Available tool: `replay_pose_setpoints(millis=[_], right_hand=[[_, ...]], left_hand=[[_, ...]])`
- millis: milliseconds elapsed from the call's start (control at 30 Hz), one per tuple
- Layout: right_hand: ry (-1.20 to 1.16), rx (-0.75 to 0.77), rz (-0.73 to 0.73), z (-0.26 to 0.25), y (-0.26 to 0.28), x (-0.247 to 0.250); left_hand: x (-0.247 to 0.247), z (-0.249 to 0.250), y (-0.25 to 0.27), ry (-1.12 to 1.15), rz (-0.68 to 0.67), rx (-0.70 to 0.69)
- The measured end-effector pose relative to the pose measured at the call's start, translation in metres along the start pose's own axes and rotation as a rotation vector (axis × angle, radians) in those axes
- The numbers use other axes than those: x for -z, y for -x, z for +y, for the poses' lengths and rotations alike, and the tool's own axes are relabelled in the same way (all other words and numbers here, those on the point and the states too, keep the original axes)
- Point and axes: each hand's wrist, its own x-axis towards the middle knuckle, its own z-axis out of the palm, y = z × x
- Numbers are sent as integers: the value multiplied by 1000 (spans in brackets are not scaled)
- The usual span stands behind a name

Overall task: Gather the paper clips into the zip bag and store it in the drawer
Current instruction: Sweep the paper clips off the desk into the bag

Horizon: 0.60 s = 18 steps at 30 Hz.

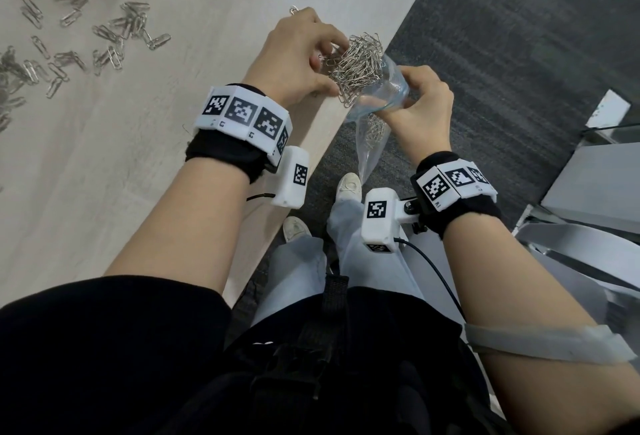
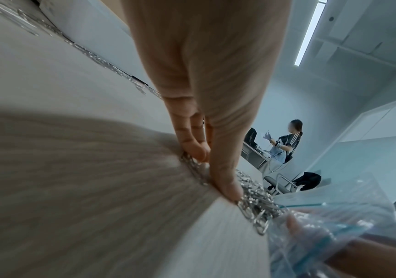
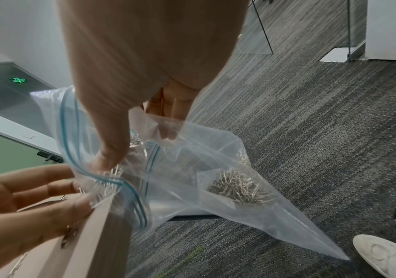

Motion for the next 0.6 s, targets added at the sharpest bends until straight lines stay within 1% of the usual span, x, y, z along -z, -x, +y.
replay_pose_setpoints(millis=[67, 133, 300, 400, 500, 600], right_hand=[[7, 3, 4, 0, 0, 0], [9, 1, 4, -2, 0, 1], [-1, -15, 0, -3, -1, 1], [-6, -22, -7, -4, -2, 2], [1, -4, -15, -3, -1, 2], [-8, 7, -18, -1, -2, 1]], left_hand=[[1, 1, 1, 21, -11, -28], [2, 2, 2, 7, -50, -54], [1, 14, -7, -284, -206, -126], [-2, 19, -13, -344, -268, -162], [-3, 18, -17, -330, -260, -183], [-3, 16, -18, -236, -220, -201]])
